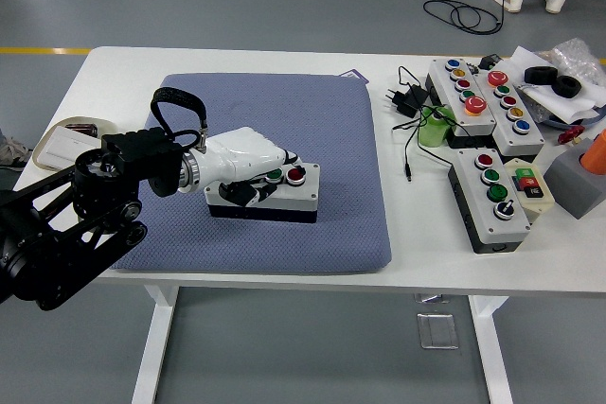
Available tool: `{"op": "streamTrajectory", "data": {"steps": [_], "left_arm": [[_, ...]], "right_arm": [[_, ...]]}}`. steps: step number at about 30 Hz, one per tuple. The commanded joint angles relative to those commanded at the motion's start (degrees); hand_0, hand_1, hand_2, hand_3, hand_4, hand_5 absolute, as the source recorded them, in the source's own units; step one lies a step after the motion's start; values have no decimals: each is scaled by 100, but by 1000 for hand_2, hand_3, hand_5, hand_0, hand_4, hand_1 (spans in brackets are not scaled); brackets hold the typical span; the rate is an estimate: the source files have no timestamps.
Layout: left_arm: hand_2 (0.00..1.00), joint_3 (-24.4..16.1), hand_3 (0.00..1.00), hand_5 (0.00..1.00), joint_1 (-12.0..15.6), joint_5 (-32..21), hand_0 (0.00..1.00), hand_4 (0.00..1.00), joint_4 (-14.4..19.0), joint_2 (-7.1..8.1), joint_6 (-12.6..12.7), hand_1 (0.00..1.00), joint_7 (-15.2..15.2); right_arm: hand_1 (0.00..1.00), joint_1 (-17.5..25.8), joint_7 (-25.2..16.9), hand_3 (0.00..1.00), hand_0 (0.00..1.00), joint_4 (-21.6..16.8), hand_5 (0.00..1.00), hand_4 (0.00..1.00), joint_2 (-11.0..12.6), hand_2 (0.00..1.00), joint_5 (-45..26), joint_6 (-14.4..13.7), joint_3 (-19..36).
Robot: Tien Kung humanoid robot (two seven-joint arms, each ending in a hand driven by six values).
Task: Pick up the button,place it on the desk,press the button,press the button
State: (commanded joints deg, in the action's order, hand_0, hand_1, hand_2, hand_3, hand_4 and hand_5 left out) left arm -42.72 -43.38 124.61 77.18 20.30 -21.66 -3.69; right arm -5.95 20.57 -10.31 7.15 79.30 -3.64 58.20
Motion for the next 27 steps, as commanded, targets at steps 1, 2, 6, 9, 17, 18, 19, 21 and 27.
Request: {"op": "streamTrajectory", "data": {"steps": [1, 2, 6, 9, 17, 18, 19, 21, 27], "left_arm": [[2, 2, 813, 2, 2, 6, 57, 435, -20, 0, -9, 2, -1], [2, 5, 813, 2, 4, 9, 57, 435, -32, 1, -17, 2, -1], [2, 15, 812, 2, 13, 34, 57, 435, -85, 5, -61, 2, 12], [2, 47, 812, 2, 18, 50, 57, 435, -106, 19, -85, 2, 19], [2, 172, 815, 2, 37, 37, 58, 437, -218, 42, -176, 2, 12], [2, 172, 815, 2, 36, 38, 58, 437, -220, 44, -177, 2, 11], [2, 159, 815, 2, 36, 25, 58, 437, -211, 50, -175, 2, 11], [2, 117, 815, 2, 43, -13, 58, 437, -189, 57, -157, 2, 11], [2, -129, 816, 2, 82, -119, 59, 437, -44, 83, -31, 2, 20]], "right_arm": [[477, 2, 0, 563, 637, 0, 244, 300, 0, 608, 4, 2, 2], [477, 4, 0, 563, 637, 0, 244, 300, 0, 608, 7, 2, 3], [477, 13, 1, 564, 637, 0, 242, 299, -1, 608, 20, 5, 12], [477, 18, 0, 564, 637, 0, 242, 299, 0, 608, 21, 4, 13], [477, 31, -1, 563, 637, 0, 243, 300, 3, 608, 25, 11, 3], [477, 31, -1, 563, 637, 0, 243, 300, 3, 608, 28, 12, 3], [477, 33, 0, 563, 637, 0, 243, 300, 2, 608, 30, 12, 6], [477, 39, 1, 563, 637, 0, 243, 300, 2, 608, 31, 11, 10], [477, 58, 3, 564, 637, 0, 241, 301, 1, 608, 43, 11, 22]]}}
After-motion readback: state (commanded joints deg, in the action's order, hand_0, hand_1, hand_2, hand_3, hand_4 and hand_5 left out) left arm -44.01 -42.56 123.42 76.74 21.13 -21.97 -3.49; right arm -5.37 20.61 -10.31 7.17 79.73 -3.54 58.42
